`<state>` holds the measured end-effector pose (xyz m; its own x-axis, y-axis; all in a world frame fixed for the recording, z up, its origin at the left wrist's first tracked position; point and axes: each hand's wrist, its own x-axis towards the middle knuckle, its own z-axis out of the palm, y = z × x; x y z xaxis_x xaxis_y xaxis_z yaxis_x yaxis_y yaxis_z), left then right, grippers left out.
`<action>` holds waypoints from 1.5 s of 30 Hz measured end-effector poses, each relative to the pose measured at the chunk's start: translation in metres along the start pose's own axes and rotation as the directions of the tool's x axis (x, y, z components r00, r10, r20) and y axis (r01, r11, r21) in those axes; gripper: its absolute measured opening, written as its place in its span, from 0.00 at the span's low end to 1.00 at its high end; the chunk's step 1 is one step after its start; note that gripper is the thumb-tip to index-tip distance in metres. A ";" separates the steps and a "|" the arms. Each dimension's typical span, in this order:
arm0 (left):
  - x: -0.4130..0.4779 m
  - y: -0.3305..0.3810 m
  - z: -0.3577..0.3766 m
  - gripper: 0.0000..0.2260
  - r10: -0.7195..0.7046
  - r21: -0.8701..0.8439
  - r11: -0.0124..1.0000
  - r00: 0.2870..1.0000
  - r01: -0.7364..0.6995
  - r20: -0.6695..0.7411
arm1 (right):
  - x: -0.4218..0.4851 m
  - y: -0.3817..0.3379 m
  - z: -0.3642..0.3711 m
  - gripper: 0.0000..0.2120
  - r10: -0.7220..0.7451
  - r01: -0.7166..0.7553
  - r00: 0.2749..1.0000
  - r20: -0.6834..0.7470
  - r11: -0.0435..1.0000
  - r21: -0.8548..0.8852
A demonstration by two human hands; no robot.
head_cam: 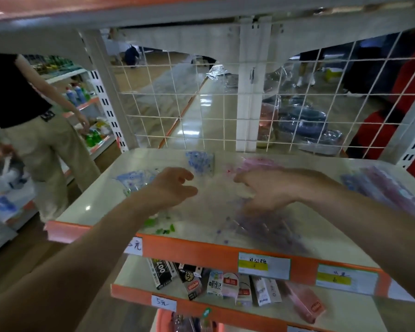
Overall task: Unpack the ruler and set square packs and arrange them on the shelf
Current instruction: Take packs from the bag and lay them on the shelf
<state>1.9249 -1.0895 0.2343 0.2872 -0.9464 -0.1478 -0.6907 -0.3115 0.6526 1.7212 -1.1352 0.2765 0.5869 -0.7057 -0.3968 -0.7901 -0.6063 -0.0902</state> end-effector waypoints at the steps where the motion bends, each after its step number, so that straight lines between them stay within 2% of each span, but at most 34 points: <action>1: 0.004 -0.011 -0.012 0.17 -0.043 -0.038 0.998 0.997 0.040 -0.059 | 0.005 -0.009 -0.005 0.33 -0.030 0.031 0.999 -0.035 0.999 0.042; 6: 0.008 -0.066 -0.071 0.12 -0.284 -0.275 0.935 0.936 0.224 -0.206 | 0.059 -0.058 -0.012 0.21 -0.105 0.118 0.992 -0.074 0.972 0.205; 9: 0.003 -0.084 -0.082 0.09 -0.376 -0.363 0.879 0.917 0.308 -0.132 | 0.095 -0.085 -0.008 0.12 -0.042 0.061 0.997 -0.067 0.950 0.305; 11: 0.002 -0.090 -0.083 0.02 -0.424 -0.384 0.847 0.903 0.367 -0.073 | 0.108 -0.107 -0.006 0.18 -0.014 0.027 0.999 -0.044 0.948 0.318; 12: 0.004 -0.093 -0.082 0.03 -0.436 -0.372 0.845 0.898 0.385 -0.061 | 0.113 -0.117 -0.006 0.21 -0.006 0.014 0.999 -0.031 0.961 0.277; 14: 0.008 -0.096 -0.080 0.09 -0.425 -0.347 0.855 0.904 0.385 -0.043 | 0.120 -0.135 -0.005 0.22 -0.013 0.015 1.000 -0.012 0.983 0.185; 15: 0.011 -0.096 -0.079 0.09 -0.412 -0.348 0.859 0.910 0.374 -0.039 | 0.124 -0.142 -0.004 0.22 -0.030 0.031 1.000 -0.005 0.988 0.154; 17: 0.015 -0.095 -0.079 0.07 -0.389 -0.370 0.862 0.920 0.346 -0.046 | 0.129 -0.153 -0.003 0.28 -0.049 0.050 0.999 -0.006 0.989 0.138; 19: 0.020 -0.097 -0.078 0.09 -0.377 -0.402 0.855 0.925 0.326 -0.050 | 0.133 -0.157 -0.004 0.30 -0.056 0.057 0.998 -0.012 0.985 0.162; 21: 0.025 -0.103 -0.078 0.05 -0.386 -0.436 0.839 0.921 0.326 -0.054 | 0.137 -0.157 -0.004 0.27 -0.054 0.054 0.999 -0.005 0.981 0.184; 24: 0.031 -0.112 -0.081 0.07 -0.415 -0.453 0.812 0.910 0.367 -0.009 | 0.146 -0.159 -0.006 0.20 -0.062 0.057 0.998 0.024 0.982 0.181; 26: 0.033 -0.111 -0.082 0.05 -0.424 -0.430 0.813 0.906 0.392 0.024 | 0.152 -0.162 -0.007 0.16 -0.060 0.049 0.997 0.050 0.979 0.200; 30: 0.037 -0.112 -0.082 0.03 -0.443 -0.376 0.826 0.896 0.420 0.026 | 0.161 -0.165 -0.008 0.15 -0.040 0.015 0.997 0.073 0.950 0.312; 35: 0.037 -0.109 -0.078 0.02 -0.437 -0.304 0.850 0.898 0.431 0.052 | 0.167 -0.171 -0.005 0.21 -0.038 0.037 0.999 0.000 0.966 0.258; 38: 0.036 -0.111 -0.081 0.03 -0.423 -0.359 0.834 0.903 0.419 0.071 | 0.171 -0.169 -0.004 0.20 -0.023 0.021 1.000 0.001 0.937 0.348; 40: 0.033 -0.113 -0.084 0.04 -0.419 -0.408 0.816 0.905 0.409 0.070 | 0.172 -0.168 -0.003 0.23 -0.012 0.018 1.000 -0.019 0.926 0.377; 42: 0.030 -0.115 -0.085 0.04 -0.418 -0.440 0.802 0.906 0.404 0.068 | 0.168 -0.170 -0.001 0.28 -0.003 0.019 0.999 -0.051 0.946 0.324; 45: 0.029 -0.116 -0.086 0.05 -0.418 -0.461 0.790 0.905 0.403 0.075 | 0.166 -0.178 -0.005 0.28 -0.012 0.015 0.999 -0.043 0.997 0.078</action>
<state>2.0704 -1.0738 0.2179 0.4991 -0.7330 -0.4621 -0.1239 -0.5882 0.7992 1.9601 -1.1466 0.2313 0.6032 -0.7138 -0.3559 -0.7926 -0.5864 -0.1672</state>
